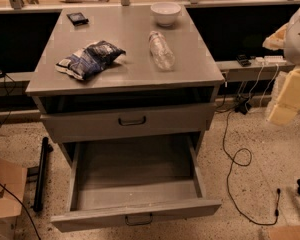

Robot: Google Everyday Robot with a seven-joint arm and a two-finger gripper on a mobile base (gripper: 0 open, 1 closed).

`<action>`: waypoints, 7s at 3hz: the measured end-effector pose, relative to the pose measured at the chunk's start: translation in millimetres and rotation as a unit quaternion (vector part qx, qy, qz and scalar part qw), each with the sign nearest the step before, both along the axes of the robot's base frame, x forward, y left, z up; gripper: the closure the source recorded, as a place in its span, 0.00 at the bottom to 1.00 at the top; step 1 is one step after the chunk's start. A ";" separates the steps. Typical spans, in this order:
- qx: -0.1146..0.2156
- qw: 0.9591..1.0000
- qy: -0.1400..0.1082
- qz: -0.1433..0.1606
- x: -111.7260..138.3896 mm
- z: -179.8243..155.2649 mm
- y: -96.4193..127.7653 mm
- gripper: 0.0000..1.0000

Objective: Place blue chip bag into middle drawer

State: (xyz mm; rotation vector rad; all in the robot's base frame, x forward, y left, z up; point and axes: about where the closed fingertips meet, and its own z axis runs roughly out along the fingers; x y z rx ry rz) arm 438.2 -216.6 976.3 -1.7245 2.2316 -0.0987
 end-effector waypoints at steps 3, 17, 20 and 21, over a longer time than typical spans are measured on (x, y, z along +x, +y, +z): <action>0.039 0.998 -0.016 0.050 35.8 -1.3 41.5 0.00; 0.355 0.897 -0.087 0.248 301.6 -133.0 311.4 0.00; 0.375 0.890 -0.081 0.246 322.4 -137.7 333.9 0.27; 0.375 0.890 -0.081 0.246 318.9 -134.8 333.9 0.50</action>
Offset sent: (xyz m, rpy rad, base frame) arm 0.0359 0.0388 -0.0031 0.1021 -0.0231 0.0823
